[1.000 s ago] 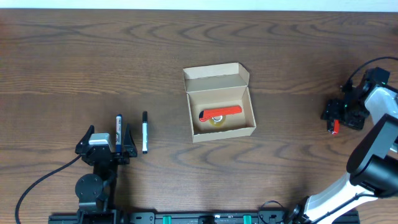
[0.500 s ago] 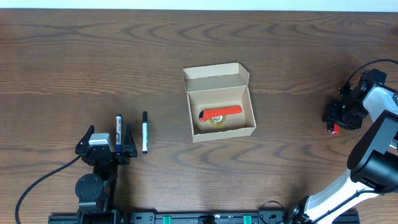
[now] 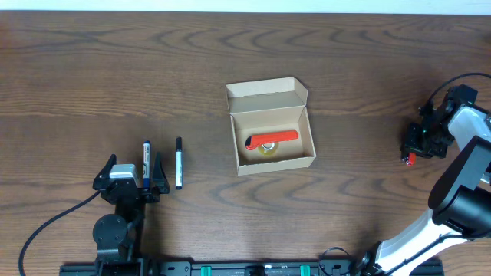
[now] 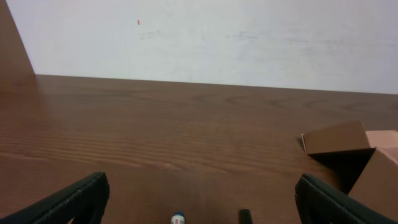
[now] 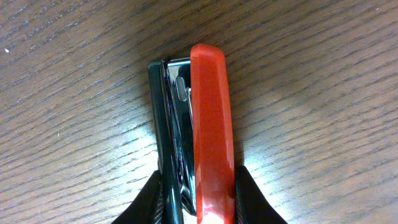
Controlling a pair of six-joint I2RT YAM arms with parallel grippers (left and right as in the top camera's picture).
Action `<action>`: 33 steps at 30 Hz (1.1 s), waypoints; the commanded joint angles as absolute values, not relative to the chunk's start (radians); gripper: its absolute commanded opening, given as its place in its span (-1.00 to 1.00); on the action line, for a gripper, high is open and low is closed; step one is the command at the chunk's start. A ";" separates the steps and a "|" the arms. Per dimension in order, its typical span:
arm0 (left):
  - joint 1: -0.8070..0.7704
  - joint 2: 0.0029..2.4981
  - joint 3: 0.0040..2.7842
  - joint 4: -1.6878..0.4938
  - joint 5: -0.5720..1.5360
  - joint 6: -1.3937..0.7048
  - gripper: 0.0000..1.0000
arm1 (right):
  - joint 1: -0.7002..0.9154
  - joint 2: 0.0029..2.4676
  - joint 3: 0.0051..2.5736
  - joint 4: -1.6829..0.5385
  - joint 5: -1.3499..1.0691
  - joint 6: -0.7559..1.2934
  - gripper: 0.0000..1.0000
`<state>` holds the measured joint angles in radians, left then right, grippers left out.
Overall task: Pack container
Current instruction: 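Grasp the red stapler with the right gripper, then carry the stapler into the box and release it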
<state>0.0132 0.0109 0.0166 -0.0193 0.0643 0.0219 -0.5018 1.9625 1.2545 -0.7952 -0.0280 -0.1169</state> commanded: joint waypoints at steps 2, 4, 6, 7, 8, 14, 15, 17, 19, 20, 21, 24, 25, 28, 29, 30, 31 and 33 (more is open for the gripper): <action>0.019 0.006 0.005 -0.066 0.105 0.011 0.91 | -0.462 1.973 1.256 -0.800 -0.062 -0.112 -0.98; 0.019 0.006 0.005 -0.066 0.105 0.011 0.91 | -0.435 1.965 1.279 -0.822 -0.077 -0.113 -0.97; 0.019 0.006 0.005 -0.066 0.105 0.011 0.91 | -0.397 1.945 1.317 -0.845 -0.076 -0.116 -0.98; 0.019 0.006 0.005 -0.066 0.105 0.011 0.91 | -0.376 1.930 1.340 -0.855 -0.078 -0.121 -0.97; 0.019 0.006 0.005 -0.066 0.105 0.011 0.91 | -0.353 1.914 1.367 -0.864 -0.080 -0.121 -0.97; 0.019 0.006 0.005 -0.066 0.105 0.011 0.91 | -0.200 1.788 1.583 -0.883 -0.224 -0.264 -0.97; 0.019 0.006 0.005 -0.066 0.105 0.011 0.91 | -0.176 1.771 1.617 -0.886 -0.282 -0.326 -0.97; 0.019 0.006 0.005 -0.066 0.105 0.011 0.91 | -0.123 1.742 1.681 -0.928 -0.430 -0.530 -0.97; 0.019 0.006 0.005 -0.066 0.105 0.011 0.91 | -0.060 1.722 1.734 -1.006 -0.504 -0.708 -0.97; 0.019 0.006 0.005 -0.066 0.105 0.011 0.91 | -0.028 1.718 1.757 -1.051 -0.509 -0.781 -0.98; 0.019 0.006 0.005 -0.066 0.105 0.011 0.91 | 0.006 1.716 1.778 -1.097 -0.497 -0.844 -0.98; 0.019 0.006 0.005 -0.066 0.105 0.011 0.91 | 0.122 1.717 1.810 -1.228 -0.440 -1.042 -0.98; 0.019 0.006 0.005 -0.066 0.105 0.011 0.91 | 0.155 1.717 1.811 -1.254 -0.414 -1.100 -0.98; 0.019 0.006 0.005 -0.066 0.105 0.011 0.91 | 0.249 1.717 1.810 -1.297 -0.312 -1.180 -0.98; 0.019 0.006 0.005 -0.066 0.105 0.011 0.91 | 0.291 1.717 1.810 -1.310 -0.270 -1.204 -0.98; 0.019 0.006 0.005 -0.066 0.105 0.011 0.91 | 0.325 1.717 1.810 -1.320 -0.242 -1.230 -0.98; 0.019 0.006 0.005 -0.066 0.105 0.011 0.91 | 0.351 1.717 1.810 -1.324 -0.223 -1.250 -0.98; 0.019 0.006 0.005 -0.066 0.105 0.011 0.91 | 0.393 1.719 1.810 -1.325 -0.210 -1.272 -0.98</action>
